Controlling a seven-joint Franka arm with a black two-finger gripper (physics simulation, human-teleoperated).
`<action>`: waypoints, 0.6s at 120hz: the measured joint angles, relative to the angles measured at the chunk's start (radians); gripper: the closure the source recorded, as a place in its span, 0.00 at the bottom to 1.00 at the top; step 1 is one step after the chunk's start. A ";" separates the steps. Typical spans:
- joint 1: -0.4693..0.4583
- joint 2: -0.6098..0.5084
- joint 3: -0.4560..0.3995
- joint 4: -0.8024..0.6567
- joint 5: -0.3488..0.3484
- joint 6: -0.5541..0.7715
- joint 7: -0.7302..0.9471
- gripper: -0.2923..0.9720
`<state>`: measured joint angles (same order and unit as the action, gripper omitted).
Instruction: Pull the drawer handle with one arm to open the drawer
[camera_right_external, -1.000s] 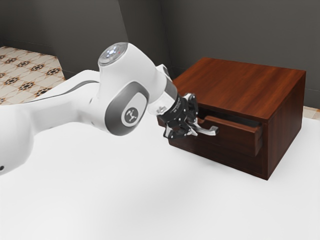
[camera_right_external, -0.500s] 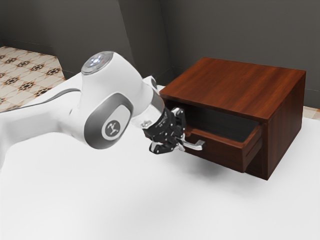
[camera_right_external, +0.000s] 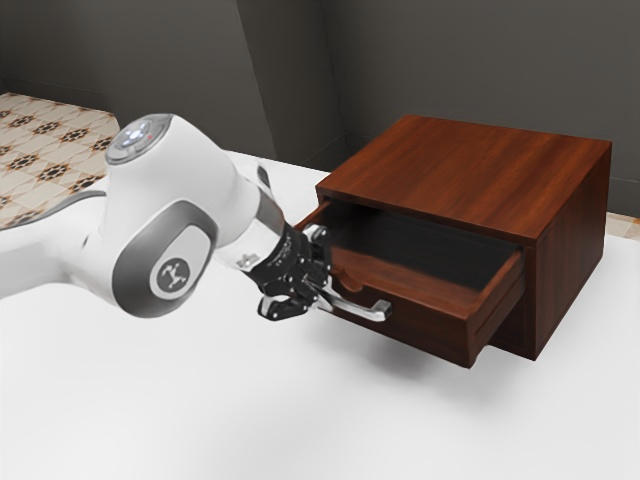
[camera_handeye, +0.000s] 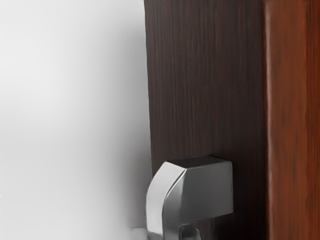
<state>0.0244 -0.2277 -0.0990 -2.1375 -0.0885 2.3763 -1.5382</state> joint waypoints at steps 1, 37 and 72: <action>0.000 -0.001 0.000 -0.001 0.000 0.001 0.000 0.85; 0.003 -0.054 -0.010 -0.057 0.000 0.012 -0.001 0.85; 0.000 -0.115 -0.020 -0.119 -0.002 0.019 -0.002 0.85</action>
<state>0.0244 -0.3424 -0.1186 -2.2562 -0.0907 2.3951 -1.5402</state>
